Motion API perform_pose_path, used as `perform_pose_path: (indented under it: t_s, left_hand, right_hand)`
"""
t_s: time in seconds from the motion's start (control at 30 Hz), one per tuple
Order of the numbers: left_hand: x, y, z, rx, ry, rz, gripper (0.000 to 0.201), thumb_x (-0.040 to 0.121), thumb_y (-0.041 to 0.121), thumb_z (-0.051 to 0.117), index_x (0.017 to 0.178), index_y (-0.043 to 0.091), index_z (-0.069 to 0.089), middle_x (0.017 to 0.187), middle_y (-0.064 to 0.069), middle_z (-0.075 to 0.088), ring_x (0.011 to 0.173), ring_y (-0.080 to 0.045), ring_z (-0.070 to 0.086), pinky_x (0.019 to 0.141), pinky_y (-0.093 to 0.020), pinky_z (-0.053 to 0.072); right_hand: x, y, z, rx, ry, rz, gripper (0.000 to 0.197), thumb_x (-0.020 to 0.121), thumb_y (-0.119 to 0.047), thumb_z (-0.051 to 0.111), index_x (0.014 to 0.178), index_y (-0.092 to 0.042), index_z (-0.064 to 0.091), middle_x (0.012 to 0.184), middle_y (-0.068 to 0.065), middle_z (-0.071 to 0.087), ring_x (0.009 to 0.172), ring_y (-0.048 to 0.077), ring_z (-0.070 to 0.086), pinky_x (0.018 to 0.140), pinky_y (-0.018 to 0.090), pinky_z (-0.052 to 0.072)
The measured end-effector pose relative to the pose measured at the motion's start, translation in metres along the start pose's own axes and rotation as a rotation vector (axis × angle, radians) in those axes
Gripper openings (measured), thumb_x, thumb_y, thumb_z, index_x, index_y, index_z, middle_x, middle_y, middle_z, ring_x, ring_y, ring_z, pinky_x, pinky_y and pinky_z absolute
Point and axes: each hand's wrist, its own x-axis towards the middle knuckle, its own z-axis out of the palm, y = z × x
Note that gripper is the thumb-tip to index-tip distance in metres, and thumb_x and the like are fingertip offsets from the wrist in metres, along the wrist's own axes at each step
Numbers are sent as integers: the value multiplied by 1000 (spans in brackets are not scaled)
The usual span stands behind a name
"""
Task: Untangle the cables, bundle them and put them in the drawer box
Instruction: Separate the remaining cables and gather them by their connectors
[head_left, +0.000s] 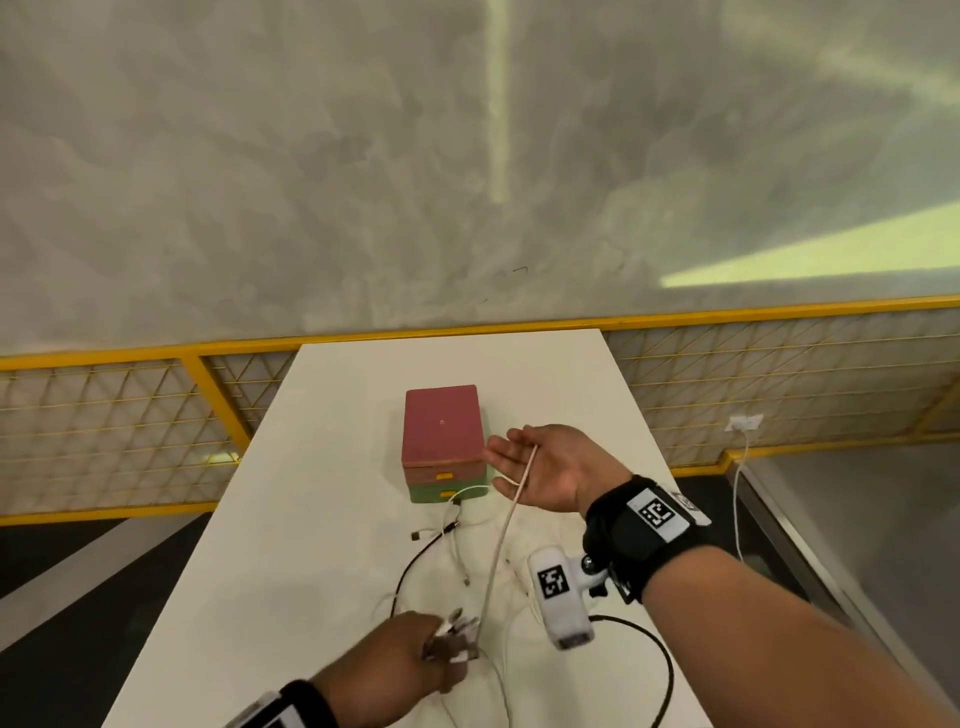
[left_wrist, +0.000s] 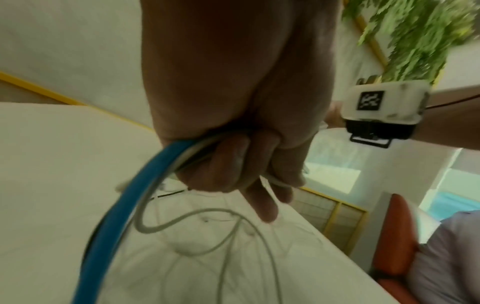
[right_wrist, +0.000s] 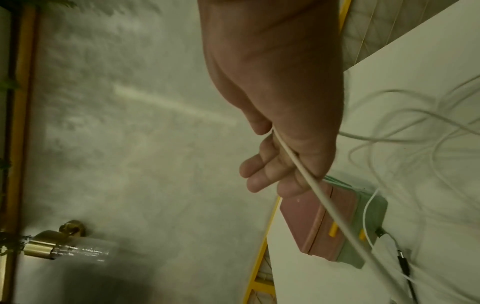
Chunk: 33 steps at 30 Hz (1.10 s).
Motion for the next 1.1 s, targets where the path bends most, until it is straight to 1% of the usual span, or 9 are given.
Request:
perform_pose_path:
  t_s: [0.17, 0.3, 0.4, 0.5, 0.63, 0.73, 0.83, 0.93, 1.1]
  left_hand:
    - [-21, -7, -28, -39, 77, -14, 32, 83, 49, 64, 83, 17, 65, 62, 8, 58, 56, -5, 53, 57, -27, 51]
    - [-18, 28, -76, -588, 308, -63, 33, 94, 27, 62, 119, 5, 61, 74, -9, 51, 35, -9, 26, 36, -18, 23]
    - [-5, 63, -87, -653, 537, 99, 18, 94, 22, 63, 97, 5, 67, 52, 7, 52, 30, -3, 30, 34, -17, 25]
    - [17, 86, -68, -487, 572, 209, 10, 88, 10, 69, 89, 20, 72, 57, 17, 66, 50, 11, 58, 56, -14, 43]
    - [38, 71, -41, -480, 571, 141, 12, 79, 15, 75, 87, 24, 75, 79, 7, 76, 77, -2, 70, 73, -28, 55]
    - [29, 63, -38, -543, 380, 177, 9, 78, 12, 77, 83, 20, 75, 72, 15, 74, 71, 1, 68, 70, -26, 53]
    - [3, 42, -39, -297, 20, 129, 29, 78, 15, 81, 57, 17, 61, 46, 20, 53, 46, 6, 46, 53, -18, 36]
    - [-23, 19, -38, -189, -185, 81, 21, 79, 20, 80, 64, 29, 68, 50, 19, 56, 48, 3, 45, 51, -17, 35]
    - [-5, 5, -56, -837, 560, -76, 16, 93, 19, 65, 84, 7, 69, 64, -3, 45, 41, -8, 27, 39, -20, 19]
  right_hand:
    - [3, 16, -3, -13, -16, -39, 24, 103, -21, 34, 91, -15, 54, 99, 11, 71, 96, 26, 69, 90, 46, 45]
    - [2, 32, -4, -86, -10, -70, 26, 103, -22, 35, 93, -14, 57, 92, 9, 74, 97, 25, 68, 102, 47, 41]
    - [-1, 46, 2, -76, -22, -71, 26, 103, -24, 37, 99, -13, 61, 97, 9, 71, 95, 25, 66, 90, 44, 46]
    - [-7, 60, 19, 20, -113, -59, 27, 100, -21, 41, 96, -11, 66, 84, 9, 71, 82, 24, 67, 80, 42, 49]
    - [-17, 66, 31, 10, -189, -37, 23, 87, -4, 44, 86, -6, 66, 82, 13, 66, 73, 24, 66, 74, 38, 54]
    - [-15, 61, 23, -23, -178, 12, 17, 75, -12, 55, 84, -3, 66, 84, 16, 66, 76, 27, 65, 71, 38, 53]
    - [-1, 42, 11, 26, -69, -4, 23, 94, -12, 44, 80, -6, 61, 91, 15, 72, 83, 28, 73, 82, 44, 52]
    - [7, 20, 0, 71, -16, -31, 22, 101, -15, 38, 86, -13, 54, 84, 9, 74, 79, 25, 75, 83, 45, 49]
    - [0, 24, 0, -22, -66, -42, 19, 101, -15, 38, 92, -14, 54, 97, 12, 72, 102, 29, 67, 90, 48, 48]
